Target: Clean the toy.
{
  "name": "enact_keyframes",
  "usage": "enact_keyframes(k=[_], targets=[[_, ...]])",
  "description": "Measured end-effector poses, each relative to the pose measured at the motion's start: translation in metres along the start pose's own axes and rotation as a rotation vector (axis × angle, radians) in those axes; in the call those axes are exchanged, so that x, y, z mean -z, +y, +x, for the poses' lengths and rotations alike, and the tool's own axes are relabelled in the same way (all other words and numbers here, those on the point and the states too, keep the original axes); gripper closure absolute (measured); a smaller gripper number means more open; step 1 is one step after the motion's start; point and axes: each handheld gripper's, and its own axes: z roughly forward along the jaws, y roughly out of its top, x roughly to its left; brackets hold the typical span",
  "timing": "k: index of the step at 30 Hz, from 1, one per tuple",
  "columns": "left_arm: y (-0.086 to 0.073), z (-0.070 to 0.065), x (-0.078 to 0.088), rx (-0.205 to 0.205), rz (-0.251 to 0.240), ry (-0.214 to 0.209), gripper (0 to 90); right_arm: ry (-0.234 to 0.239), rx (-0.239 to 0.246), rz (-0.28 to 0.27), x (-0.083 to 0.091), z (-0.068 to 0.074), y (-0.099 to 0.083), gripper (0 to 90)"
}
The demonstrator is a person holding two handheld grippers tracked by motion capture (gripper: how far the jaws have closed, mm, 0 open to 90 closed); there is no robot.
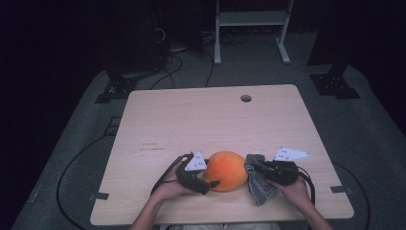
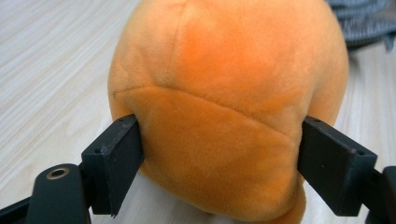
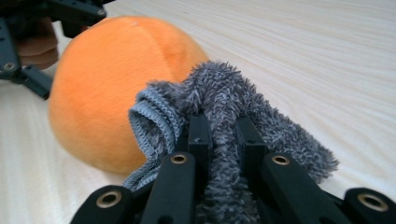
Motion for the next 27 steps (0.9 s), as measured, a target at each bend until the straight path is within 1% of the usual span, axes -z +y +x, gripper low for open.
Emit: enact_keyframes(k=[1, 2, 4, 7, 8, 9, 10, 11, 12, 13, 14, 15, 16, 17, 18, 19, 20, 21, 22, 23, 24, 25, 26, 27], targets=[[0.002, -0.001, 0.001, -0.006, 0.000, 0.010, 19.1, 0.006, 0.001, -0.010, 0.001, 0.003, 0.001, 79.6], [0.005, -0.001, 0.002, -0.010, 0.007, 0.015, 20.8, 0.010, 0.015, -0.018, 0.002, 0.007, 0.002, 79.7], [0.010, -0.003, 0.003, -0.025, 0.023, 0.032, 24.3, 0.014, 0.062, -0.036, 0.006, 0.018, 0.007, 79.8], [0.013, -0.006, 0.001, -0.055, 0.040, 0.043, 26.4, 0.030, 0.087, -0.085, 0.012, 0.025, 0.015, 79.8], [0.015, -0.008, -0.001, -0.073, 0.043, 0.047, 26.5, 0.040, 0.090, -0.096, 0.014, 0.026, 0.017, 80.0], [0.017, -0.010, -0.002, -0.080, 0.042, 0.048, 26.8, 0.053, 0.105, -0.107, 0.016, 0.030, 0.021, 79.9], [0.020, -0.013, -0.003, -0.098, 0.046, 0.052, 27.0, 0.059, 0.123, -0.109, 0.016, 0.033, 0.024, 79.9], [0.023, -0.016, -0.006, -0.124, 0.069, 0.067, 27.1, 0.072, 0.142, -0.108, 0.014, 0.038, 0.027, 79.9], [0.024, -0.018, -0.007, -0.140, 0.090, 0.076, 27.4, 0.082, 0.170, -0.107, 0.012, 0.044, 0.031, 79.9], [0.024, -0.019, -0.008, -0.147, 0.094, 0.077, 27.8, 0.091, 0.184, -0.104, 0.010, 0.049, 0.034, 79.9], [0.024, -0.019, -0.008, -0.146, 0.084, 0.072, 28.2, 0.111, 0.188, -0.107, 0.009, 0.052, 0.036, 79.9], [0.024, -0.020, -0.009, -0.152, 0.084, 0.069, 28.5, 0.139, 0.192, -0.112, 0.007, 0.056, 0.038, 79.9], [0.024, -0.020, -0.009, -0.159, 0.086, 0.072, 28.5, 0.153, 0.204, -0.112, 0.005, 0.060, 0.040, 79.8], [0.024, -0.021, -0.009, -0.163, 0.087, 0.072, 28.6, 0.151, 0.229, -0.100, 0.003, 0.064, 0.041, 79.8], [0.024, -0.021, -0.009, -0.162, 0.087, 0.068, 29.1, 0.136, 0.252, -0.081, 0.001, 0.066, 0.042, 79.7], [0.023, -0.020, -0.009, -0.152, 0.071, 0.060, 29.4, 0.112, 0.261, -0.066, -0.001, 0.064, 0.042, 79.7], [0.022, -0.019, -0.009, -0.139, 0.058, 0.051, 29.5, 0.075, 0.243, -0.064, 0.000, 0.057, 0.040, 79.7], [0.022, -0.018, -0.009, -0.124, 0.040, 0.043, 29.4, 0.060, 0.231, -0.063, 0.000, 0.052, 0.039, 79.7], [0.022, -0.016, -0.010, -0.095, 0.011, 0.041, 28.3, 0.048, 0.212, -0.061, 0.002, 0.047, 0.038, 79.8], [0.023, -0.015, -0.011, -0.069, -0.005, 0.050, 22.0, 0.038, 0.179, -0.072, 0.004, 0.040, 0.035, 79.8], [0.024, -0.011, -0.013, -0.026, -0.009, 0.065, 17.1, 0.039, 0.163, -0.076, 0.005, 0.037, 0.034, 79.8], [0.025, -0.009, -0.014, 0.000, -0.002, 0.071, 11.1, 0.031, 0.148, -0.073, 0.007, 0.034, 0.032, 79.8], [0.025, -0.008, -0.017, 0.032, 0.003, 0.067, 6.3, 0.031, 0.143, -0.076, 0.007, 0.033, 0.031, 79.7], [0.025, -0.006, -0.020, 0.060, 0.010, 0.045, 5.6, 0.038, 0.128, -0.081, 0.007, 0.031, 0.029, 79.7]])
